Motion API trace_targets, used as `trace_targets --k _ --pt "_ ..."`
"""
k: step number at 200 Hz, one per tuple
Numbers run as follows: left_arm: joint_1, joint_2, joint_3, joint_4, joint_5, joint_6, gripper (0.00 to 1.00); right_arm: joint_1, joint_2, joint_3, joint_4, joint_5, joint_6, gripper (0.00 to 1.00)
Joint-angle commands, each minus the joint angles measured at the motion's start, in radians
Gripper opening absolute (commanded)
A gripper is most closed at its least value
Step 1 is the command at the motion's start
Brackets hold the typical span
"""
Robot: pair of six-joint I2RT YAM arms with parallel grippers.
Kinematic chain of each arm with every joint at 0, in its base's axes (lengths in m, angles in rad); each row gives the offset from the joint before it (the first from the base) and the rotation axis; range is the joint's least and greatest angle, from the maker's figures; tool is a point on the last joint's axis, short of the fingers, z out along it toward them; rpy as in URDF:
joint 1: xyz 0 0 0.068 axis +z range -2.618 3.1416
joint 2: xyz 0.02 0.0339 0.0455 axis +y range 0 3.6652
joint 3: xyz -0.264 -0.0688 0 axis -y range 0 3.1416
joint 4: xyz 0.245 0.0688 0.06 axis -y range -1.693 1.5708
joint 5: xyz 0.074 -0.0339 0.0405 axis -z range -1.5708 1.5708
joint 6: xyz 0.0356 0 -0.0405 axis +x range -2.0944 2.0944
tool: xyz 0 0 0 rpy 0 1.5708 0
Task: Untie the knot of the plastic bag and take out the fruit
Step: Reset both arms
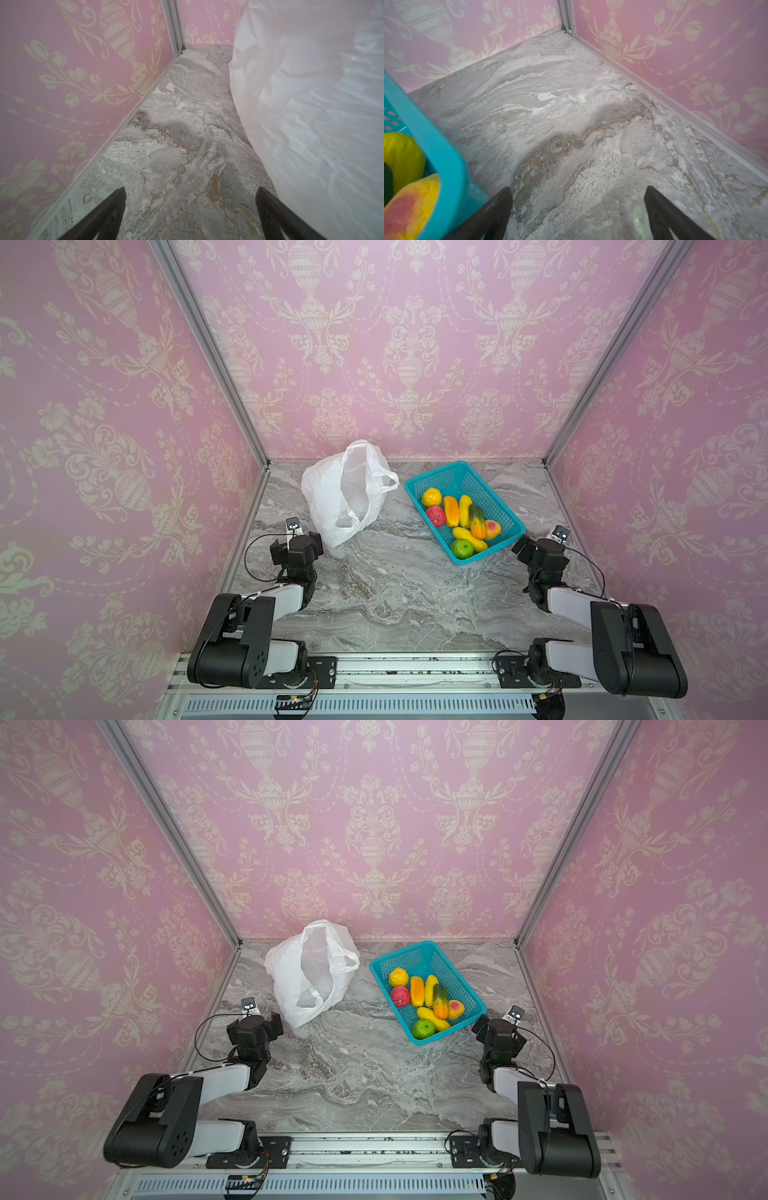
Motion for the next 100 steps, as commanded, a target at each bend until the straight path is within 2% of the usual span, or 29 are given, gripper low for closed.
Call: trace_targets --k 1,5,11,18,28,35,46,55,70,100 --pt "0.072 0.081 -0.056 0.312 0.108 -0.013 0.99 0.056 0.122 -0.013 0.365 -0.057 -0.138 1.0" --pt "0.091 0.105 -0.051 0.329 0.121 -0.036 0.99 0.068 0.128 -0.015 0.384 -0.081 -0.159 1.0" --pt "0.12 0.153 -0.038 0.35 0.16 -0.067 0.99 0.091 0.108 0.007 0.302 -0.076 -0.18 1.0" --pt "0.132 0.201 -0.025 0.395 0.214 -0.044 0.99 0.106 0.117 0.032 0.267 -0.07 -0.196 1.0" --pt "0.132 0.199 0.007 0.302 0.328 -0.019 0.99 0.11 0.149 0.037 0.313 -0.129 -0.23 1.0" --pt "0.132 0.213 0.024 0.279 0.324 -0.022 0.99 0.113 0.153 0.042 0.299 -0.167 -0.245 1.0" --pt "0.132 0.264 0.006 0.374 0.334 -0.021 0.99 0.114 0.19 0.025 0.349 -0.203 -0.256 1.0" --pt "0.133 0.304 -0.013 0.48 0.358 -0.007 0.99 0.116 0.276 0.004 0.512 -0.172 -0.253 1.0" --pt "0.133 0.274 0.003 0.389 0.355 -0.012 0.99 0.115 0.21 0.018 0.376 -0.139 -0.231 1.0" --pt "0.132 0.275 0.06 0.29 0.425 0.014 0.99 0.119 0.239 0.035 0.394 -0.163 -0.254 1.0"
